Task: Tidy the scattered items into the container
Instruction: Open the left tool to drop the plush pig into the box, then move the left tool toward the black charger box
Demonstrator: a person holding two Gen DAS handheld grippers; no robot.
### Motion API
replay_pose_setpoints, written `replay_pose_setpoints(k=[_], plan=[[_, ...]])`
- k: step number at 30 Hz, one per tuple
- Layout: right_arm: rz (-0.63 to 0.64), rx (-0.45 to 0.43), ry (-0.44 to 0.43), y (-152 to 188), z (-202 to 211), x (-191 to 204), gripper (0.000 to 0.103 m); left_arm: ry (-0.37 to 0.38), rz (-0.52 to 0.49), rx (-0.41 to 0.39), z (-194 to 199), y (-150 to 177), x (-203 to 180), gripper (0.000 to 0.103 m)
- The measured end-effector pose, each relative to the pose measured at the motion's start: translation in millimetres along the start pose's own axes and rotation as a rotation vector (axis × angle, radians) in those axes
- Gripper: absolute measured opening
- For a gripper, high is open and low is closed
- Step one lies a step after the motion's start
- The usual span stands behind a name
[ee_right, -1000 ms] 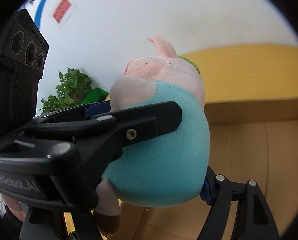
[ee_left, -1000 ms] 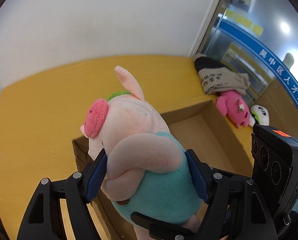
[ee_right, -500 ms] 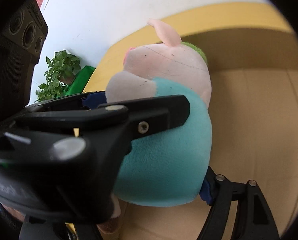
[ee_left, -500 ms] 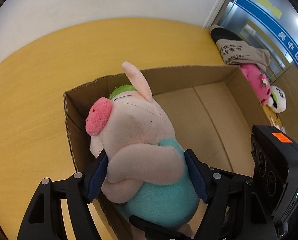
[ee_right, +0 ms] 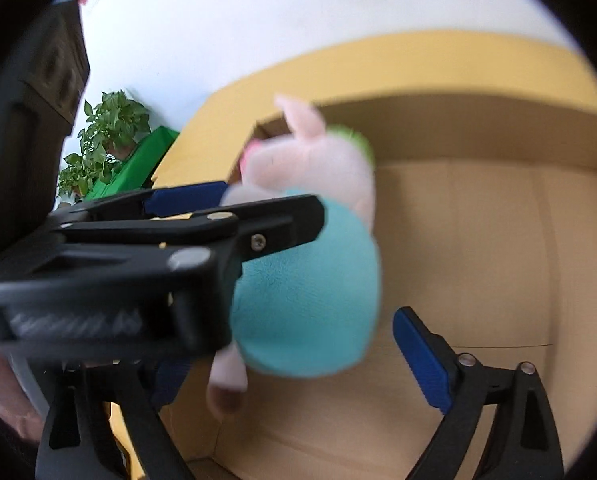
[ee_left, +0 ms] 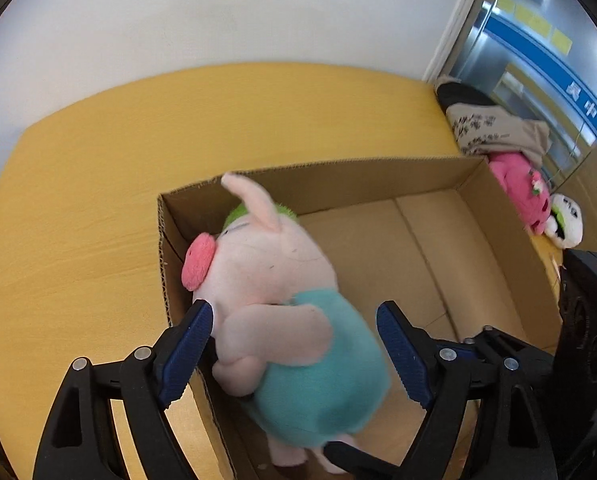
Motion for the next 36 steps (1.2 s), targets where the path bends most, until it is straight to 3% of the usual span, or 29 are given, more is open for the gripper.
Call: replay_pose_setpoints(k=[4, 7, 8, 13, 15, 17, 25, 28, 36], plan=[[0.056, -0.074, 0.043, -29, 26, 14, 0.096, 0.021, 0.015, -0.118, 48, 6, -14, 0.089], [0.104, -0.134, 0.091, -12, 77, 17, 0.097, 0.025, 0.016, -0.233, 93, 20, -29, 0.095], [0.114, -0.146, 0.105, -34, 57, 38, 0.097, 0.022, 0.016, -0.267, 106, 25, -35, 0.096], [0.170, -0.225, 0.206, 22, 148, 27, 0.097, 0.031, 0.025, -0.414, 167, 72, -69, 0.103], [0.190, -0.244, 0.259, 24, 162, 31, 0.098, 0.036, 0.030, -0.448, 181, 97, -86, 0.103], [0.203, -0.260, 0.303, 22, 172, 38, 0.101, 0.055, 0.028, -0.467, 192, 121, -98, 0.103], [0.193, -0.267, 0.358, 85, 226, 25, 0.101, 0.075, 0.027, -0.480, 204, 193, -151, 0.103], [0.191, -0.263, 0.374, 107, 255, 18, 0.101, 0.096, 0.046, -0.470, 204, 206, -161, 0.103], [0.183, -0.261, 0.392, 112, 261, 8, 0.101, 0.118, 0.039, -0.449, 200, 222, -182, 0.103]])
Point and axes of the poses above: each gripper's, at about its wrist camera, not at the fingertips, and z roughly against the way its jaws point, x to its left, y to its underside, the point moved 5 cm from there along -z, roughly the way its jaws point, and after that the axes turned 13 degrees about z, right-handed, at the moved point
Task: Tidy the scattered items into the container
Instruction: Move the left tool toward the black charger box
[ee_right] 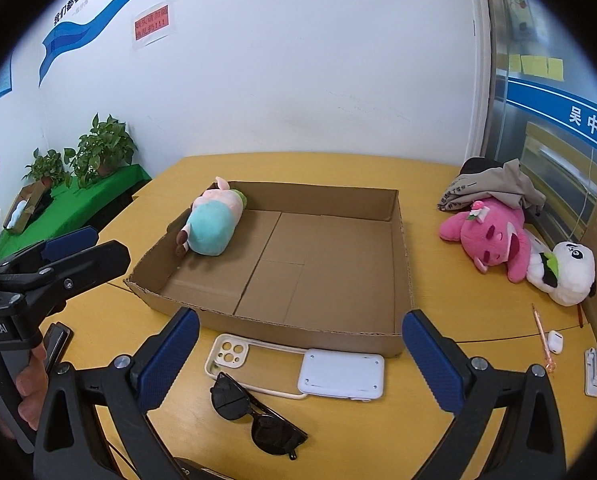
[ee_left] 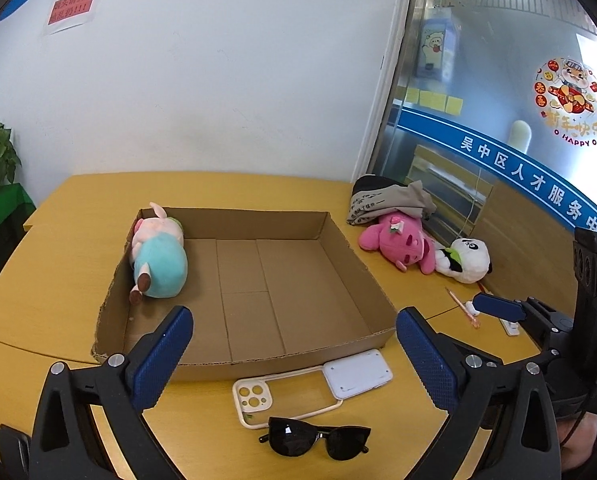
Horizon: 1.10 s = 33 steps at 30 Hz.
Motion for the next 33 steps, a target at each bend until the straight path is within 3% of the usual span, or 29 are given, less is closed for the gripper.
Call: replay_pose_setpoints(k=[17, 33], plan=[[-0.003, 0.028, -0.039, 3, -29, 3, 0.101, -0.018, 0.025, 0.037, -19, 12, 7, 0.103], [-0.030, 0.049, -0.062, 18, -27, -11, 0.101, -0.004, 0.033, 0.080, -32, 21, 8, 0.103]])
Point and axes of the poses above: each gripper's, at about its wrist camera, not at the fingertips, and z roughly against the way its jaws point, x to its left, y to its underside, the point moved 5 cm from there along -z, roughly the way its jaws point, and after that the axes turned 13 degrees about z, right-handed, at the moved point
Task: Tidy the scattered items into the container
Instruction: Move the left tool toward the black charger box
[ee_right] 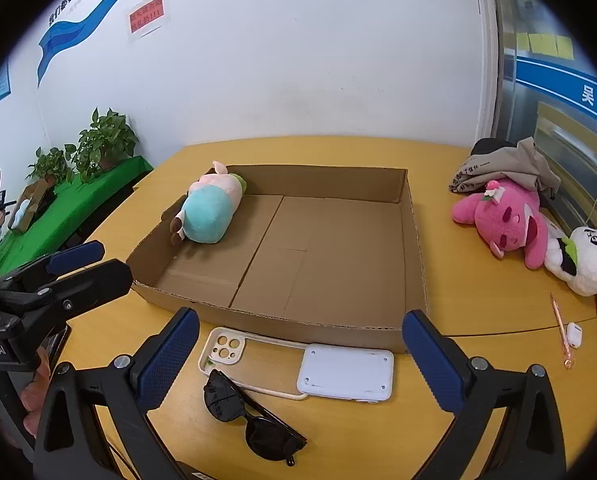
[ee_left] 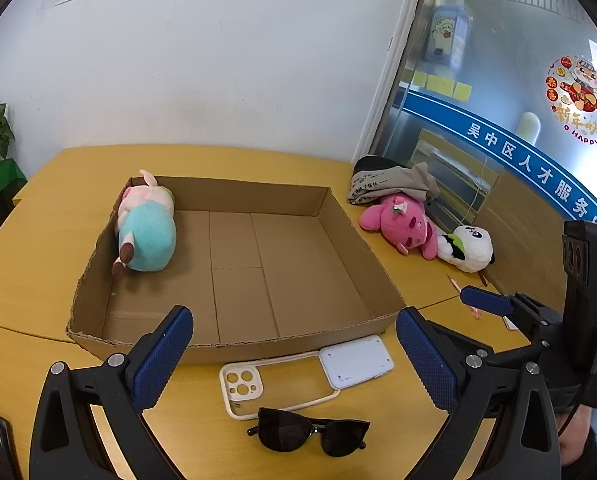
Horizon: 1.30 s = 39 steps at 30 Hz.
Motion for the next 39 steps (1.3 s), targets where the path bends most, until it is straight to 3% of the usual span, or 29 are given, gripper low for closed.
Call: replay_pose_setpoints(k=[12, 20, 25, 29, 31, 33, 39], plan=[[-0.095, 0.086, -0.043, 43, -25, -39, 0.101, -0.002, 0.028, 0.097, -28, 22, 23, 0.103], [-0.134, 0.258, -0.066, 101, -64, -54, 0.101, -0.057, 0.075, 0.187, -57, 51, 60, 0.102], [-0.130, 0.325, -0.195, 130, -75, -32, 0.101, -0.063, 0.095, 0.235, -63, 69, 71, 0.099], [-0.108, 0.301, -0.282, 136, -59, -21, 0.101, -0.037, 0.050, 0.278, -51, 88, 64, 0.098], [-0.106, 0.293, -0.389, 142, -45, -14, 0.101, -0.002, 0.034, 0.315, -43, 99, 60, 0.098], [-0.093, 0.315, -0.490, 152, -35, -5, 0.101, 0.041, 0.010, 0.375, -32, 118, 57, 0.099], [0.041, 0.414, -0.679, 194, -14, 49, 0.101, 0.130, -0.041, 0.548, -16, 178, 57, 0.099]])
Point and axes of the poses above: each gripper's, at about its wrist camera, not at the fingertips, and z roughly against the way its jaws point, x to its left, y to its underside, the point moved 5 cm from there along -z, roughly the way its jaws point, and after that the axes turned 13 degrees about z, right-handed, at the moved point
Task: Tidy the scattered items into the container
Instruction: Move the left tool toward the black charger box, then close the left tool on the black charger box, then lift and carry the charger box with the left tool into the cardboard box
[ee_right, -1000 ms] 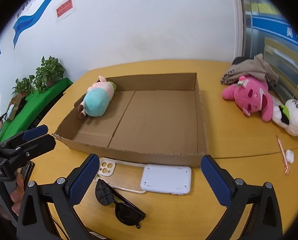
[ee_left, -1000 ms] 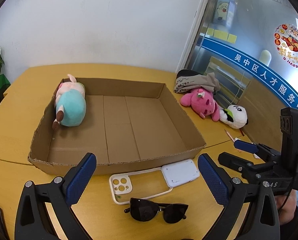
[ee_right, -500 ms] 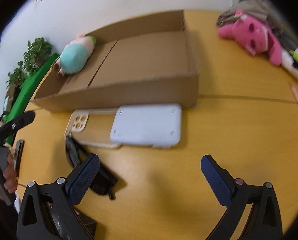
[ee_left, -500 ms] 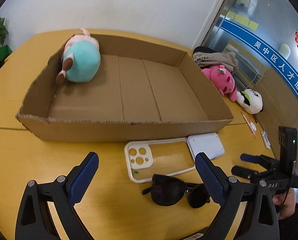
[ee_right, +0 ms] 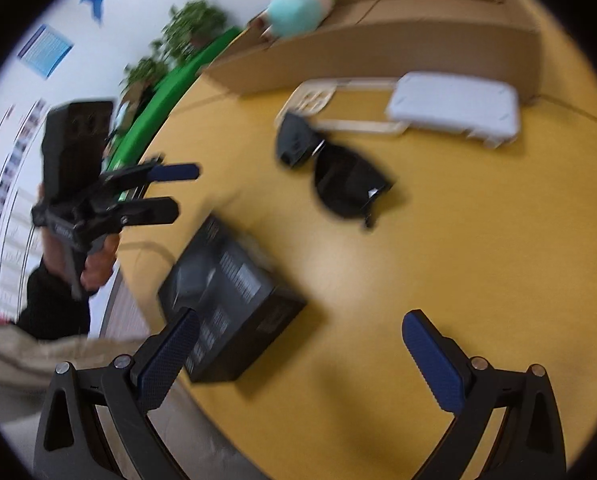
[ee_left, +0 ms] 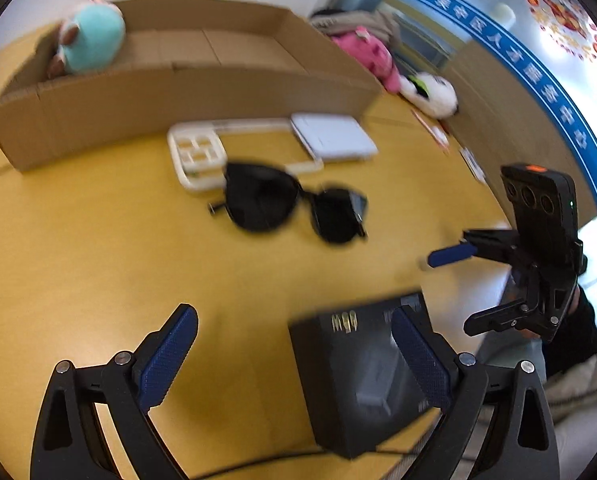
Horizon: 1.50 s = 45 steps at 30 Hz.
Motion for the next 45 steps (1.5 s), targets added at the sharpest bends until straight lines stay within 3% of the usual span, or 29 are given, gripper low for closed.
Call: replay_pose_setpoints(k=[5, 8, 12, 15, 16, 18, 27, 31, 38, 45], plan=[[0.101, 0.069, -0.043, 12, -30, 42, 0.102, 0.042, -0.043, 0.118, -20, 32, -5, 0.099], [0.145, 0.075, -0.024, 15, -37, 60, 0.103, 0.075, -0.074, 0.130, -21, 40, -12, 0.100], [0.242, 0.061, 0.146, 10, -46, 71, 0.102, 0.095, -0.043, 0.126, -19, 40, -12, 0.098], [0.316, 0.065, 0.310, 5, -56, 73, 0.102, 0.166, -0.007, 0.141, -22, 42, -18, 0.079], [0.335, 0.063, 0.343, 4, -58, 75, 0.103, 0.179, 0.007, 0.138, -23, 42, -19, 0.078], [0.350, 0.054, 0.394, 3, -60, 74, 0.102, 0.162, 0.014, 0.111, -23, 41, -20, 0.078], [0.324, -0.013, 0.436, -9, -50, 79, 0.091, 0.085, 0.031, 0.041, -16, 31, -21, 0.076], [0.335, -0.073, 0.475, -21, -35, 84, 0.090, 0.086, 0.025, -0.018, 2, 16, -25, 0.070], [0.428, -0.180, 0.586, -70, 8, 89, 0.088, 0.092, -0.024, -0.162, 47, -34, -39, 0.067], [0.530, -0.282, 0.692, -146, 47, 95, 0.087, 0.091, -0.115, -0.310, 93, -100, -50, 0.067]])
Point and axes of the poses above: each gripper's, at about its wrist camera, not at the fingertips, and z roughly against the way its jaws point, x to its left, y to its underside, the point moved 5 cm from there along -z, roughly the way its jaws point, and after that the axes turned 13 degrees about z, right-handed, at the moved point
